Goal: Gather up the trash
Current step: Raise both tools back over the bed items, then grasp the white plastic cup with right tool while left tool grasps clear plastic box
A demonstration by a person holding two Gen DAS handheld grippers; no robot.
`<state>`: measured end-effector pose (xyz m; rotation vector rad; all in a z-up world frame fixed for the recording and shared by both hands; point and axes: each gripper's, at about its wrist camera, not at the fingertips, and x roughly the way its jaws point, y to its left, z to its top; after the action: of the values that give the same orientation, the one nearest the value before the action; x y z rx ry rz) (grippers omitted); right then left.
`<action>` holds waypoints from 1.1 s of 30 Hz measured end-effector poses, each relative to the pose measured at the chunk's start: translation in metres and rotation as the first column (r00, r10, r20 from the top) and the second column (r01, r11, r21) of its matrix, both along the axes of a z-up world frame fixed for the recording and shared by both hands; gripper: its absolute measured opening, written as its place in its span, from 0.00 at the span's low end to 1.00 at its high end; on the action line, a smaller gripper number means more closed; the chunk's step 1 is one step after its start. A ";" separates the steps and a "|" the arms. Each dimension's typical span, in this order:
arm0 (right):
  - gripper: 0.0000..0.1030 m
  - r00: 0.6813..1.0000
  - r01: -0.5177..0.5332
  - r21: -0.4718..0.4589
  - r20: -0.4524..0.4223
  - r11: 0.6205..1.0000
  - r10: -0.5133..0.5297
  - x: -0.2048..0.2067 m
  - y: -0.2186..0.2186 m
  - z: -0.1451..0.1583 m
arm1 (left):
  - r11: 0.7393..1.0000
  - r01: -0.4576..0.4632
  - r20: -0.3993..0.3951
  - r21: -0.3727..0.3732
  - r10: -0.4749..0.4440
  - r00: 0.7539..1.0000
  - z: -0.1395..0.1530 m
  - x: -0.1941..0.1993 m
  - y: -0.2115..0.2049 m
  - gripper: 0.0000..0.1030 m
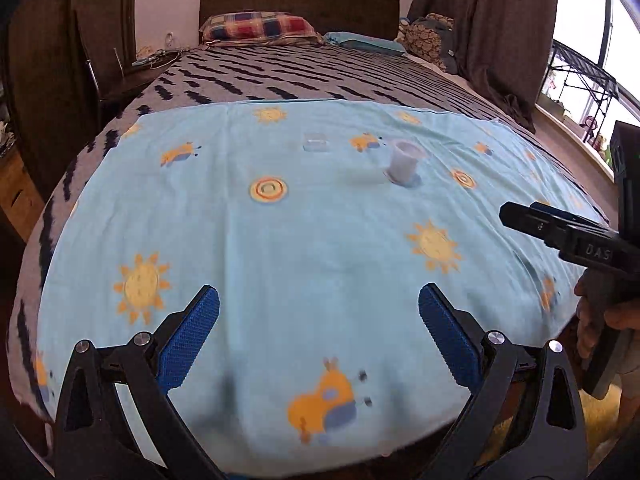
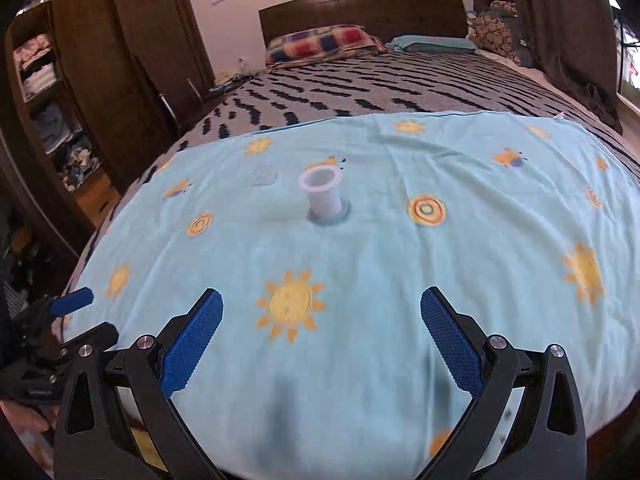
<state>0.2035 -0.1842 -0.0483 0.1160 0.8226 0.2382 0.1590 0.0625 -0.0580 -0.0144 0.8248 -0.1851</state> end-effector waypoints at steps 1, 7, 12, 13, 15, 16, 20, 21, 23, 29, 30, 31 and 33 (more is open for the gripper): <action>0.96 1.000 0.008 0.001 -0.009 1.000 -0.008 0.013 0.003 -0.005 | 1.000 -0.007 -0.001 0.002 0.007 1.000 -0.001 0.011 0.003 0.92; 0.96 0.999 0.019 -0.027 -0.035 0.999 -0.020 0.068 0.020 -0.026 | 0.999 -0.033 -0.039 0.022 0.034 0.999 -0.014 0.068 0.013 0.92; 0.85 0.999 0.006 -0.070 -0.052 0.998 -0.009 0.107 0.035 -0.042 | 0.998 -0.021 -0.058 0.058 0.025 0.998 -0.025 0.105 0.009 0.92; 0.83 0.998 0.004 -0.078 -0.057 0.997 -0.008 0.112 0.037 -0.044 | 0.998 -0.020 -0.060 0.062 0.023 0.998 -0.027 0.109 0.009 0.92; 0.78 0.998 -0.002 -0.093 -0.064 0.996 -0.004 0.125 0.041 -0.050 | 0.997 -0.015 -0.066 0.070 0.020 0.998 -0.031 0.121 0.007 0.92; 0.78 0.998 -0.004 -0.098 -0.065 0.995 -0.002 0.129 0.042 -0.052 | 0.997 -0.013 -0.070 0.071 0.018 0.997 -0.033 0.127 0.006 0.92; 0.54 0.999 -0.006 -0.104 -0.038 0.995 0.002 0.146 0.040 -0.053 | 0.998 -0.005 -0.079 0.068 0.010 0.997 -0.040 0.151 0.000 0.92; 0.39 0.999 -0.009 -0.108 -0.032 0.994 0.005 0.150 0.040 -0.052 | 0.998 -0.001 -0.078 0.067 0.006 0.997 -0.043 0.161 -0.003 0.92; 0.34 1.000 -0.009 -0.126 -0.019 0.992 0.007 0.157 0.038 -0.050 | 0.998 0.004 -0.078 0.066 0.001 0.997 -0.046 0.176 -0.008 0.91; 0.34 1.000 -0.022 -0.126 -0.009 0.992 0.021 0.167 0.023 -0.046 | 0.999 0.015 -0.075 0.034 -0.013 0.997 -0.053 0.220 -0.026 0.81; 0.34 1.000 -0.023 -0.122 -0.008 0.992 0.022 0.168 0.020 -0.046 | 0.999 0.020 -0.080 0.030 -0.018 0.997 -0.055 0.227 -0.030 0.78; 0.34 1.000 -0.026 -0.117 -0.009 0.993 0.025 0.168 0.018 -0.046 | 0.999 0.025 -0.086 0.031 -0.023 0.996 -0.058 0.234 -0.034 0.76; 0.34 1.000 -0.030 -0.114 -0.008 0.993 0.030 0.167 0.016 -0.046 | 0.999 0.032 -0.095 0.039 -0.028 0.995 -0.061 0.245 -0.040 0.70</action>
<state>0.3707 -0.1681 -0.0939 -0.0027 0.8431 0.2188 0.4044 0.0226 -0.1192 0.0276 0.9236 -0.1968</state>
